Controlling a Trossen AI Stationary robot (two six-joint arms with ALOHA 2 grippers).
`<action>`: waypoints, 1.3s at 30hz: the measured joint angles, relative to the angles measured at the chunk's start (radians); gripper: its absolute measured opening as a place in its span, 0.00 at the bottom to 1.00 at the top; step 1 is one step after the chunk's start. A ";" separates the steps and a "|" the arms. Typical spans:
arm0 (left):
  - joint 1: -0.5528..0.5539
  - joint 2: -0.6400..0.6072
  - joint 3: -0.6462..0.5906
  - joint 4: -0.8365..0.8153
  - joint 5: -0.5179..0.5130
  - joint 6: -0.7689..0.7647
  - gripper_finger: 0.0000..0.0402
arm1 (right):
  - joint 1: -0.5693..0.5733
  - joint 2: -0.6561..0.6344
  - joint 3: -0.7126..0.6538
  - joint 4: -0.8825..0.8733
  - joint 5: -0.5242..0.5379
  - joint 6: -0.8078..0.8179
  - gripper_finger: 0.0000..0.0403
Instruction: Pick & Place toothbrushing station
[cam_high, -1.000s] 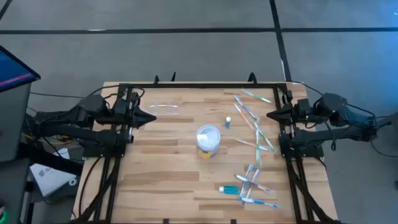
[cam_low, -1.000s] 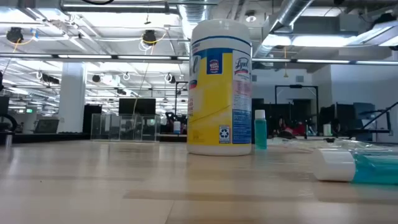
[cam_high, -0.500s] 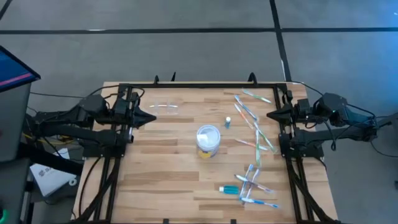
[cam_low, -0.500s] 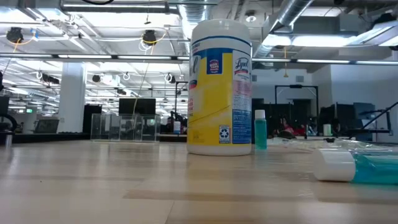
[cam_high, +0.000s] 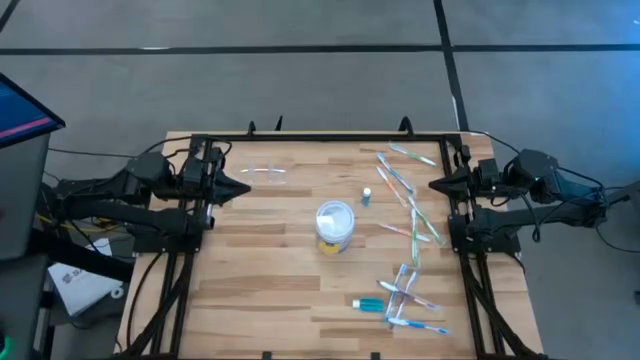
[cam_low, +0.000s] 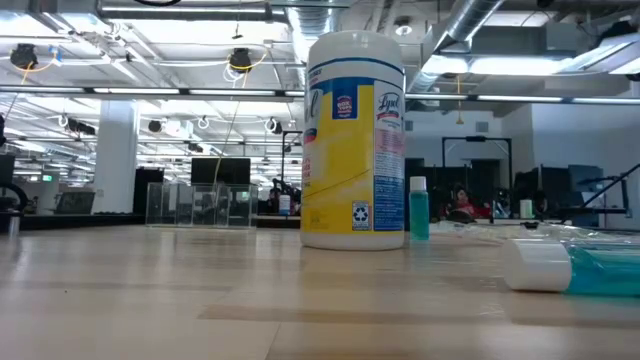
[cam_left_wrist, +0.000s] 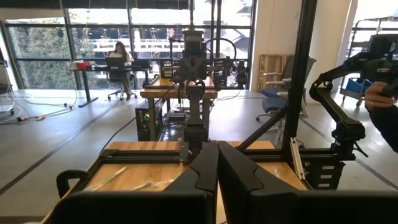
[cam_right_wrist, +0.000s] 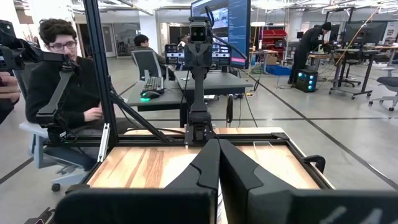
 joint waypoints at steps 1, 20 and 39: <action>0.000 0.000 0.000 0.001 0.000 0.000 0.00 | 0.000 0.000 0.000 0.000 0.000 0.000 0.00; -0.014 0.215 -0.013 0.025 0.000 -0.024 0.00 | -0.008 0.166 0.000 -0.118 0.061 0.033 0.00; -0.014 0.341 -0.013 0.036 -0.058 -0.058 0.00 | -0.125 0.334 0.000 -0.605 0.272 0.375 0.00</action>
